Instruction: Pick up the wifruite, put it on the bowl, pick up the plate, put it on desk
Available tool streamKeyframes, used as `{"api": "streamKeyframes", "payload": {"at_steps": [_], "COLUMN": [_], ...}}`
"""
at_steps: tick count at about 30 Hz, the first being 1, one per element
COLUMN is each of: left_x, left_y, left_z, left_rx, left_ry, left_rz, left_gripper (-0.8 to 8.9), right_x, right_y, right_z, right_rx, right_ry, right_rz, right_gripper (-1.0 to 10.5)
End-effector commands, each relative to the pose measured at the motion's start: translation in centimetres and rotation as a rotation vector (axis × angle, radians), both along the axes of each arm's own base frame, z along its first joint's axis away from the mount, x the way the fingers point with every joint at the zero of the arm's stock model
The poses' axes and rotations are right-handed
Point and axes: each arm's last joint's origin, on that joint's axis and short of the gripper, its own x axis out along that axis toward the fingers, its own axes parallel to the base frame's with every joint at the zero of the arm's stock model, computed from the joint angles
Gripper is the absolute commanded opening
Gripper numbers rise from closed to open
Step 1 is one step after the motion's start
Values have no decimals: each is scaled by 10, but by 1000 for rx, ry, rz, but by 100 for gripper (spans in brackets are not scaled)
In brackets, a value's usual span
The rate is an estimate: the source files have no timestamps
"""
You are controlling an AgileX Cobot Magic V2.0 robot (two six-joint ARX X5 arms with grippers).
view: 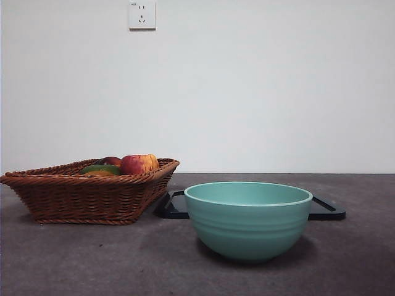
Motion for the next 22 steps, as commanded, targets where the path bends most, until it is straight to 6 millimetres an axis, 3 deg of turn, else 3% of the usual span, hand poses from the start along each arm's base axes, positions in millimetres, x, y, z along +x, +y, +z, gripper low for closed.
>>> {"api": "streamKeyframes", "payload": {"at_steps": [1,11,22], "left_x": [1,1,1], "left_y": [0,0,0], "left_z": [-8,-8,-8], "left_rx": [6,7,6], "left_ry": [27,27,27], "left_rz": [3,3,3], "left_gripper": [16,16,16], "right_x": [2,7,7], "right_y": [0,0,0], "right_z": [-8,-41,-43], "right_rx": [-18,2,-1], "right_ry": [-5,127,146], "right_rz": [-8,-4,-3], "right_gripper": [6,6,6]}}
